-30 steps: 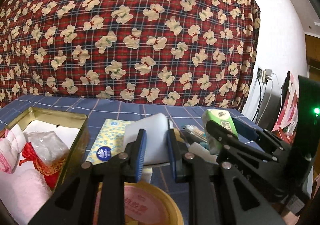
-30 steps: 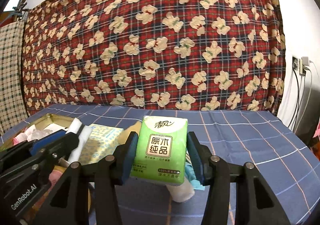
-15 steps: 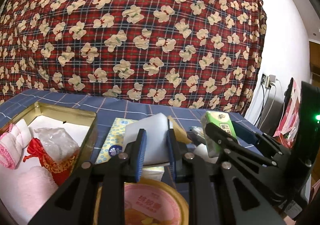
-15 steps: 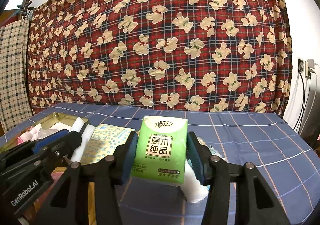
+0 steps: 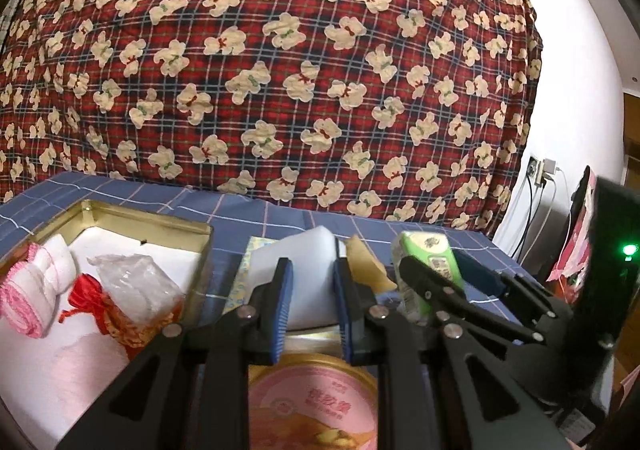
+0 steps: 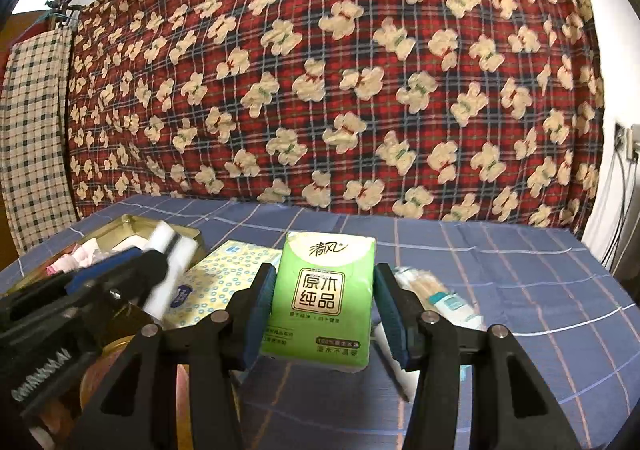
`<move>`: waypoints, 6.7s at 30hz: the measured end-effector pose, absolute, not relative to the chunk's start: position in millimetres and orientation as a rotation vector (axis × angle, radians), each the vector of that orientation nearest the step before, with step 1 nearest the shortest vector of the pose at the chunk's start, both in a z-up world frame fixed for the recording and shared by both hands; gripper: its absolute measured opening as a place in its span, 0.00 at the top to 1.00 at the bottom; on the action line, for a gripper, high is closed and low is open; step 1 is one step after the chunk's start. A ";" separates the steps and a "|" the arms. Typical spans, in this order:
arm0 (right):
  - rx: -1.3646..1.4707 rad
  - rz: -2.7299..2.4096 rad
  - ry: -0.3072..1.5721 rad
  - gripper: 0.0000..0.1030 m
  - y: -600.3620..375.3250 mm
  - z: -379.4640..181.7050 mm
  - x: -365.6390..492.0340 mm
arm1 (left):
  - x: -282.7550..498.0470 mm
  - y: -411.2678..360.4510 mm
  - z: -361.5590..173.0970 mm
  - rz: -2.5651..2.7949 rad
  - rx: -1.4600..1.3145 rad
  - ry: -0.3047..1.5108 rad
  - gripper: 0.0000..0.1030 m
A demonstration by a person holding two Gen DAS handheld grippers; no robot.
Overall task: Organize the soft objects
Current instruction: 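Carry the white block with the left gripper while the right gripper carries the tissue pack toward the tray, then lower the white block into the tray and open the left gripper while the right gripper releases the tissue pack, then reach the right gripper to the cotton-swab bag and close on it, then grasp the white cotton roll with left gripper while right gripper holds swab bag, then carry cotton roll with left gripper while right gripper carries swab bag toward gold tray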
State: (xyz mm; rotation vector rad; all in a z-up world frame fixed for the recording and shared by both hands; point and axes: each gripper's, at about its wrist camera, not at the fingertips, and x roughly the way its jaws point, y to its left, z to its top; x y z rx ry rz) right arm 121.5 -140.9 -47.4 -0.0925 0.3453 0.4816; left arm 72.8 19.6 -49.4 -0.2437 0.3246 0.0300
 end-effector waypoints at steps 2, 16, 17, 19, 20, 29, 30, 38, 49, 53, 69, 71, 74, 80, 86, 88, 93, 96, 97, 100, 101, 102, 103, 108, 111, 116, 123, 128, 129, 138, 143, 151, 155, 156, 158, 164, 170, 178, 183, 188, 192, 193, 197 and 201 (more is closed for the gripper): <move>-0.074 0.499 0.353 0.49 -137.8 -42.4 122.3 | 70.1 26.6 -45.6 0.027 -0.246 0.331 0.82; -0.106 0.768 0.485 0.49 -38.4 2.0 127.6 | 58.2 117.9 -15.1 0.081 -0.320 0.424 0.82; -0.111 0.776 0.514 0.49 -28.5 1.7 130.8 | 59.4 125.3 -15.5 0.091 -0.327 0.436 0.82; -0.117 0.797 0.562 0.49 -10.9 -0.9 136.8 | 61.9 140.1 -17.9 0.123 -0.333 0.465 0.82; -0.130 0.793 0.578 0.49 -3.7 -2.2 138.8 | 62.5 145.0 -19.0 0.136 -0.328 0.472 0.82; -0.241 0.820 0.689 0.49 49.8 -13.1 149.4 | 68.4 184.3 -28.0 0.195 -0.333 0.546 0.81; -0.250 0.822 0.694 0.49 54.3 -14.3 150.5 | 69.3 186.8 -28.9 0.202 -0.329 0.551 0.81; -0.254 0.851 0.682 0.40 65.8 -12.3 148.1 | 64.2 201.4 -30.4 0.274 -0.336 0.553 0.52; -0.095 0.890 0.596 0.33 10.0 1.3 135.1 | 46.4 189.6 -23.2 0.287 -0.353 0.502 0.33; -0.077 0.840 0.549 0.33 -32.9 0.6 133.1 | 47.8 158.5 -17.6 0.230 -0.311 0.495 0.27; -0.017 0.407 0.612 0.33 -224.7 -45.4 214.4 | 95.4 35.3 -18.8 0.091 -0.168 0.546 0.06; -0.010 0.401 0.645 0.33 -230.3 -51.1 231.2 | 103.9 24.2 -16.0 0.089 -0.158 0.559 0.05; -0.003 0.438 0.695 0.33 -229.5 -60.4 249.2 | 112.5 11.8 -14.5 0.076 -0.152 0.572 0.04; -0.042 0.472 0.775 0.33 -214.0 -77.8 268.4 | 123.2 -18.6 -18.8 0.044 -0.130 0.595 0.04; -0.045 0.501 0.831 0.47 -217.1 -88.4 271.9 | 131.4 -45.3 -24.3 0.017 -0.089 0.614 0.04; -0.047 0.508 0.829 0.54 -220.5 -88.2 269.3 | 133.7 -52.0 -25.1 0.004 -0.086 0.618 0.04; -0.026 0.476 0.808 0.59 -237.5 -88.9 267.7 | 135.5 -76.2 -26.3 -0.023 -0.041 0.615 0.04; 0.001 0.433 0.794 0.60 -254.7 -89.2 267.1 | 139.7 -93.6 -30.5 -0.042 -0.010 0.626 0.06; 0.026 0.430 0.797 0.60 -261.7 -89.9 267.8 | 141.7 -100.0 -32.6 -0.049 0.002 0.630 0.07; 0.076 0.420 0.799 0.60 -276.4 -91.0 269.1 | 149.6 -117.3 -41.9 -0.069 0.031 0.657 0.15; 0.085 0.416 0.795 0.60 -279.1 -90.3 268.5 | 153.3 -121.5 -45.5 -0.072 0.033 0.673 0.18; 0.088 0.413 0.791 0.60 -280.2 -90.1 267.9 | 158.1 -125.1 -49.1 -0.077 0.033 0.692 0.23; 0.091 0.412 0.787 0.60 -280.4 -89.3 267.2 | 162.7 -128.6 -53.3 -0.080 0.029 0.710 0.23; 0.110 0.426 0.793 0.60 -281.7 -89.8 267.9 | 183.4 -138.5 -71.1 -0.073 0.006 0.779 0.25; 0.099 0.430 0.795 0.60 -280.8 -90.1 266.9 | 193.0 -143.1 -78.8 -0.068 0.014 0.807 0.27; 0.082 0.436 0.801 0.60 -277.8 -90.8 267.1 | 206.2 -143.7 -91.5 -0.074 0.001 0.858 0.36; 0.049 0.464 0.850 0.60 -269.0 -96.8 271.6 | 209.6 -133.6 -100.8 -0.115 -0.068 0.879 0.53; 0.044 0.467 0.844 0.60 -267.9 -97.2 269.6 | 207.5 -123.1 -98.9 -0.144 -0.123 0.865 0.64; 0.042 0.466 0.840 0.61 -267.9 -96.6 268.9 | 205.9 -121.2 -97.4 -0.143 -0.127 0.854 0.64; 0.064 0.452 0.767 0.61 -276.2 -87.0 258.1 | 189.5 -112.7 -81.4 -0.137 -0.104 0.739 0.64; 0.082 0.446 0.766 0.61 -279.1 -86.7 258.5 | 192.3 -106.4 -83.4 -0.141 -0.133 0.754 0.64; 0.104 0.442 0.754 0.61 -282.7 -86.4 258.3 | 176.4 -112.5 -73.7 -0.161 -0.103 0.667 0.63; 0.110 0.439 0.750 0.61 -284.0 -85.9 257.5 | 173.6 -126.2 -70.4 -0.167 -0.039 0.653 0.62; 0.111 0.438 0.749 0.61 -284.1 -85.7 257.3 | 173.3 -126.8 -69.7 -0.171 -0.035 0.652 0.63; 0.113 0.438 0.748 0.61 -284.2 -85.6 256.7 | 173.7 -126.8 -69.2 -0.176 -0.035 0.652 0.63; 0.117 0.438 0.749 0.61 -284.9 -86.1 256.5 | 167.6 -128.5 -65.5 -0.182 -0.029 0.619 0.63; 0.126 0.434 0.736 0.61 -287.0 -85.0 255.1 | 162.3 -130.5 -63.8 -0.182 -0.018 0.598 0.65; 0.077 0.436 0.644 0.61 -282.0 -73.3 239.5 | 152.7 -124.1 -59.3 -0.195 -0.050 0.527 0.65; 0.107 0.430 0.639 0.61 -287.8 -73.0 239.9 | 139.7 -116.0 -53.9 -0.162 -0.094 0.449 0.65; 0.122 0.422 0.618 0.61 -291.8 -70.4 236.1 | 129.9 -119.3 -49.2 -0.158 -0.070 0.385 0.65; 0.119 0.425 0.590 0.61 -292.7 -67.2 230.8 | 128.4 -106.0 -47.8 -0.162 -0.131 0.368 0.66; 0.115 0.427 0.586 0.61 -292.0 -66.9 230.1 | 128.1 -101.2 -48.3 -0.168 -0.157 0.366 0.66; 0.109 0.427 0.584 0.61 -291.3 -66.6 230.3 | 134.6 -85.4 -52.9 -0.192 -0.256 0.386 0.66; 0.117 0.429 0.570 0.61 -293.9 -65.6 227.6 | 132.3 -86.0 -52.4 -0.179 -0.259 0.367 0.66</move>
